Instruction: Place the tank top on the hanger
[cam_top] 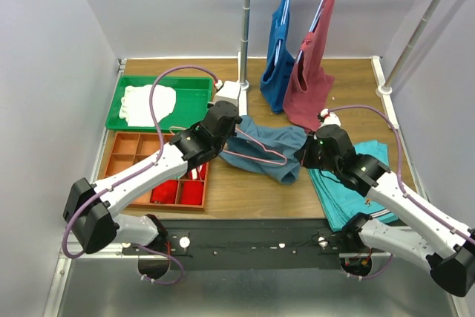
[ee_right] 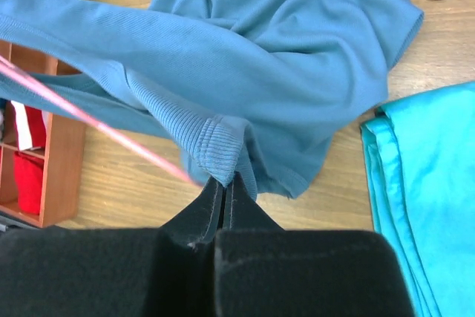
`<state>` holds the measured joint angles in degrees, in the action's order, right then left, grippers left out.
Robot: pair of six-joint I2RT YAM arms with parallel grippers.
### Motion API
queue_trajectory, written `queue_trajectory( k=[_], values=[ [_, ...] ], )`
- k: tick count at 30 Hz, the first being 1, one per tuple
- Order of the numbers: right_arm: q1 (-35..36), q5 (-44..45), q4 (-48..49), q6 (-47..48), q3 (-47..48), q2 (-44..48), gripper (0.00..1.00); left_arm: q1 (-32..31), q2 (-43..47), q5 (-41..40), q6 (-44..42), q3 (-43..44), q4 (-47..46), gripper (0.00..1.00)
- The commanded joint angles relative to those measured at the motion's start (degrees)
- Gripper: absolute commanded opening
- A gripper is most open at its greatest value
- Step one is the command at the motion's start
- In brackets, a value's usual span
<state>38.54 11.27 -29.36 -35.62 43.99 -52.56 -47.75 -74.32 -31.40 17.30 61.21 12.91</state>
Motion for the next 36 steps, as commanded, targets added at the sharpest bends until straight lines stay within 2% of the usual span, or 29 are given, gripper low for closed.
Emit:
queue_trajectory(
  k=[1, 9, 17, 27, 36],
  values=[
    [-0.31, -1.50, -4.56, 0.99, 3.47, 2.28, 0.01, -0.07, -2.31, -6.04, 2.74, 1.28, -1.13, 0.00],
    [-0.31, -10.47, -2.72, 1.34, 5.32, 2.46, 0.01, -0.07, -3.02, -6.48, 3.09, 2.51, -1.92, 0.00],
    [-0.31, -10.56, 3.50, 0.81, 6.02, -1.76, 0.01, -0.24, -0.21, 0.54, 3.27, 1.02, -4.38, 0.00],
    [-0.23, -12.58, 9.85, -0.94, 12.43, -9.05, 0.01, -0.33, 3.13, 2.92, 4.06, -1.36, -4.91, 0.00],
    [-0.23, -17.95, 16.26, -4.29, 13.14, -6.60, 0.01, -0.33, 1.38, 5.38, 4.94, -0.74, -7.28, 0.00]
  ],
)
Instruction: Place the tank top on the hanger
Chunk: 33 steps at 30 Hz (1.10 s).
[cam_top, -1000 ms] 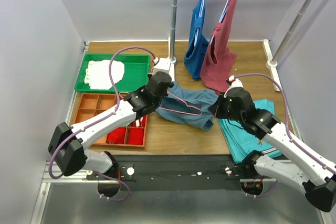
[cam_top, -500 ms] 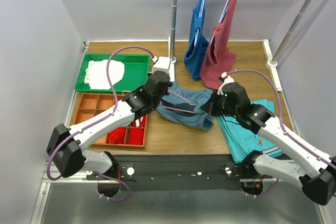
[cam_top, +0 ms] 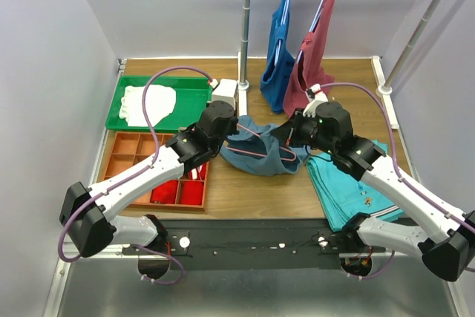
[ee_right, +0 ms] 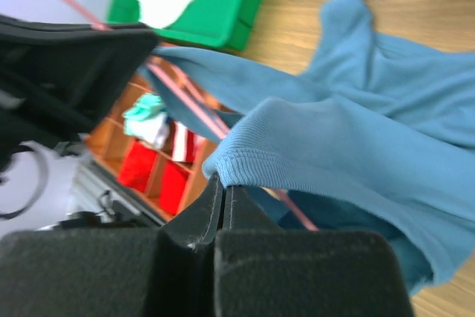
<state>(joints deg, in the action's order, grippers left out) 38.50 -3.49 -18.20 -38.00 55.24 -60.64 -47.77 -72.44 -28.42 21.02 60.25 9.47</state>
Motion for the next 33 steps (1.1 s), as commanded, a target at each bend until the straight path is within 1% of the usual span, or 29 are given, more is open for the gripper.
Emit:
queue_trajectory(
  k=[1, 3, 6, 8, 9, 11, 14, 15, 17, 18, 19, 22, 24, 26, 27, 29, 30, 31, 32, 33],
  values=[
    [-0.18, -2.41, 5.27, -1.90, 1.71, 1.58, 0.01, -0.39, -0.42, 2.67, 1.48, 0.39, -4.02, 0.00],
    [-0.27, -0.30, 3.27, -1.29, 2.14, 1.05, 0.01, -0.48, -0.15, 2.94, 1.57, 1.01, -4.03, 0.00],
    [-0.27, 6.98, -2.44, 0.46, 2.76, 1.84, 0.01, -0.48, 1.60, 2.85, 1.14, 1.36, -3.68, 0.00],
    [-0.27, 10.25, -5.08, 1.95, 2.24, 3.07, 0.03, -0.48, 2.74, 2.59, 0.61, 2.06, -2.63, 0.00],
    [-0.27, 11.21, -6.23, 2.14, 2.06, 4.29, 0.09, -0.48, 2.92, 2.24, 0.34, 2.50, -2.10, 0.00],
    [-0.27, 13.85, -10.08, 2.23, 1.89, 5.88, 0.15, -0.48, 3.62, 2.06, -0.53, 3.64, -0.61, 0.00],
    [-0.18, 15.70, -13.08, 2.23, 1.18, 10.01, 0.34, -0.48, 4.50, 2.49, -1.33, 5.22, 0.72, 0.00],
    [-0.27, 15.88, -13.70, 2.31, 1.36, 11.06, 0.49, -0.57, 4.59, 2.76, -1.50, 5.75, 1.07, 0.00],
    [-0.18, 15.44, -15.72, 3.10, 2.58, 13.35, 0.60, -0.57, 4.59, 4.25, -2.20, 7.68, 2.21, 0.00],
    [-0.27, 15.35, -16.34, 4.06, 3.20, 13.88, 0.69, -0.75, 4.33, 4.69, -2.47, 8.39, 2.74, 0.00],
    [-0.27, 14.66, -16.87, 4.68, 3.81, 14.32, 0.73, -0.92, 4.24, 5.83, -2.82, 9.18, 3.09, 0.00],
    [-0.27, 15.17, -18.98, 6.62, 7.67, 14.24, 0.77, -1.54, 3.01, 6.72, -5.01, 13.57, 5.11, 0.00],
    [-0.27, 15.96, -20.03, 8.11, 11.18, 14.32, 0.82, -2.15, 1.87, 6.89, -7.20, 18.66, 7.57, 0.00],
    [-0.27, 17.54, -20.91, 9.25, 13.91, 13.89, 0.82, -2.85, 0.12, 7.59, -9.05, 23.31, 10.89, 0.00],
    [-0.18, 17.98, -21.26, 10.48, 15.75, 13.54, 0.83, -3.20, -0.76, 7.86, -10.98, 29.16, 12.39, 0.00],
    [-0.27, 18.95, -21.88, 11.71, 21.38, 12.75, 0.83, -4.17, -3.47, 7.95, -12.83, 35.43, 16.51, 0.00],
    [-0.27, 19.22, -22.06, 12.76, 23.22, 12.05, 0.84, -5.31, -4.54, 8.90, -13.97, 41.82, 17.76, 0.00],
    [-0.27, 19.65, -22.06, 13.21, 26.64, 11.60, 0.84, -5.93, -5.68, 9.00, -15.99, 45.27, 19.25, 0.00],
    [-0.18, 20.27, -21.97, 13.65, 28.06, 11.43, 0.84, -6.63, -8.47, 8.83, -17.05, 48.88, 22.48, 0.00],
    [-0.27, 20.45, -21.88, 14.52, 29.47, 10.90, 0.84, -8.38, -9.81, 7.96, -17.93, 55.79, 24.17, 0.00]
  ],
)
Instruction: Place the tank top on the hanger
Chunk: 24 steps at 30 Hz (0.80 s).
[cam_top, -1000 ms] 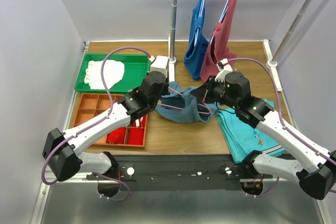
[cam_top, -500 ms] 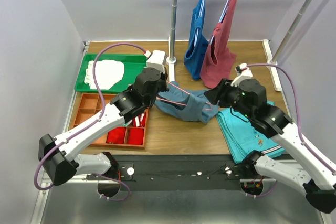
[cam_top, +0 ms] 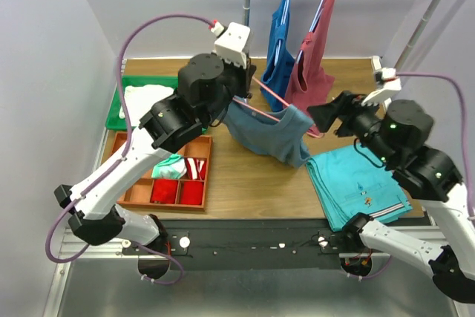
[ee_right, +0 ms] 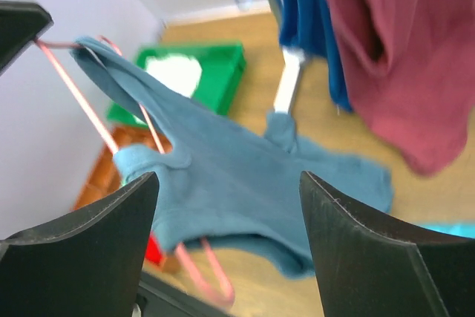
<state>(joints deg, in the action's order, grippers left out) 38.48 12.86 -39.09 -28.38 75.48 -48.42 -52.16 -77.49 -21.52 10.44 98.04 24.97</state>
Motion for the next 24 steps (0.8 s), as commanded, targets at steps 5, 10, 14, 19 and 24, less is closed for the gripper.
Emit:
queue_trajectory(
  k=[5, 10, 14, 19, 24],
  values=[
    [-0.25, 3.14, -0.98, 7.02, 14.77, -1.59, 0.84, -9.62, -10.56, -2.39, -12.71, 30.71, 12.91, 0.00],
    [-0.16, -0.37, -2.48, 7.99, 13.38, -0.53, 0.84, -12.26, -11.63, -1.51, -13.34, 30.64, 13.35, 0.00],
    [-0.25, -7.30, -4.41, 9.31, 9.60, 0.70, 0.84, -12.88, -13.12, -0.19, -12.55, 27.21, 15.02, 0.00],
    [-0.25, -12.07, -4.77, 8.35, 2.06, 2.10, 0.82, -12.97, -12.95, 1.30, -11.05, 20.18, 12.74, 0.00],
    [-0.25, -16.63, -1.69, 8.16, -2.88, 3.86, 0.75, -12.97, -13.39, 2.44, -10.61, 16.93, 10.98, 0.00]
  ],
)
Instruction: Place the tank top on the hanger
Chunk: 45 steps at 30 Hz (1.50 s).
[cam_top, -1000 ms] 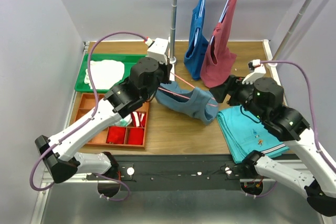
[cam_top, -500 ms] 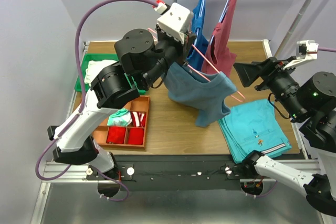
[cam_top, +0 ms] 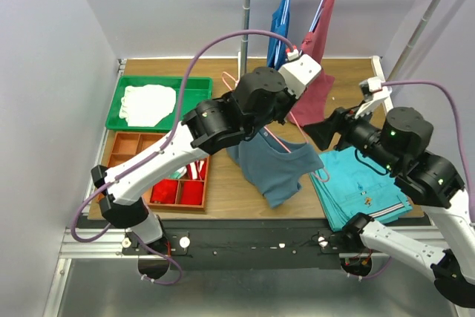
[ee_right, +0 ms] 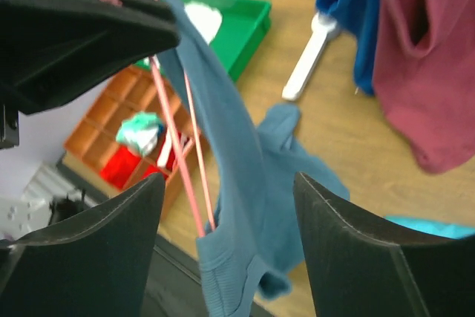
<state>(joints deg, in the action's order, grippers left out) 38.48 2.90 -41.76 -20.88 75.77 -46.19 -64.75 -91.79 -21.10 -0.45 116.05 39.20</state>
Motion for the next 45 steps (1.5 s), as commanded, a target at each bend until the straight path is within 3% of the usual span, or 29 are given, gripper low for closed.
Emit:
queue_trajectory(
  k=[1, 7, 9, 10, 21, 24, 25, 26, 28, 29, 32, 36, 38, 42, 45],
  values=[
    [-0.16, -7.28, 1.15, 0.84, -3.69, 1.55, 0.72, -0.38, 0.74, 2.90, 1.66, -1.26, -3.34, 0.00],
    [-0.16, -10.46, 2.12, 1.28, -7.03, -0.30, 0.55, -0.38, -0.06, 3.00, 2.47, -2.23, -4.39, 0.00],
    [-0.16, -10.19, 2.21, 1.46, -7.56, -0.74, 0.54, -0.38, -0.32, 2.91, 2.73, -2.75, -4.83, 0.00],
    [-0.25, -10.10, 2.29, 1.37, -8.26, -0.83, 0.47, -0.38, -0.32, 2.91, 2.73, -2.93, -4.92, 0.00],
    [-0.25, -8.26, 3.35, 0.85, -11.87, -1.09, 0.31, -0.38, -0.85, -1.48, 4.49, -5.75, -8.26, 0.00],
    [-0.25, -7.47, 3.17, 0.76, -12.13, -0.83, 0.17, -0.38, -1.03, -1.84, 5.10, -5.92, -8.70, 0.00],
    [-0.25, -7.47, 3.26, 0.76, -12.13, -0.83, 0.05, -0.38, -1.11, -1.75, 5.37, -5.84, -8.96, 0.00],
    [-0.25, -7.03, 2.91, 0.84, -12.22, -0.74, 0.01, -0.38, -0.94, -1.66, 5.54, -6.10, -9.49, 0.02],
    [-0.16, -6.85, 2.82, 1.02, -12.31, -0.56, 0.01, -0.38, -0.85, -1.57, 5.90, -6.54, -9.93, 0.08],
    [-0.25, -6.85, 2.65, 1.02, -12.31, -0.48, 0.01, -0.38, -0.67, -1.75, 5.90, -6.71, -10.45, 0.24],
    [-0.25, -6.85, 2.56, 1.55, -12.66, 0.23, 0.01, -0.38, -0.58, -2.54, 6.07, -7.33, -10.98, 0.37],
    [-0.25, -6.24, 2.03, 1.90, -12.84, 0.84, 0.01, -0.38, -0.06, -3.86, 5.99, -7.59, -11.25, 0.75],
    [-0.25, -5.97, 1.86, 1.81, -13.01, 1.63, 0.01, -0.38, 0.64, -4.21, 5.98, -7.86, -11.51, 0.87],
    [-0.16, -3.61, 0.89, 0.59, -13.01, 3.12, 0.01, -0.38, 2.66, -5.09, 5.81, -8.73, -11.95, 0.99],
    [-0.25, -3.16, 0.45, -0.21, -13.54, 4.79, 0.01, -0.38, 4.86, -5.88, 5.55, -9.79, -13.01, 0.99]
  ],
)
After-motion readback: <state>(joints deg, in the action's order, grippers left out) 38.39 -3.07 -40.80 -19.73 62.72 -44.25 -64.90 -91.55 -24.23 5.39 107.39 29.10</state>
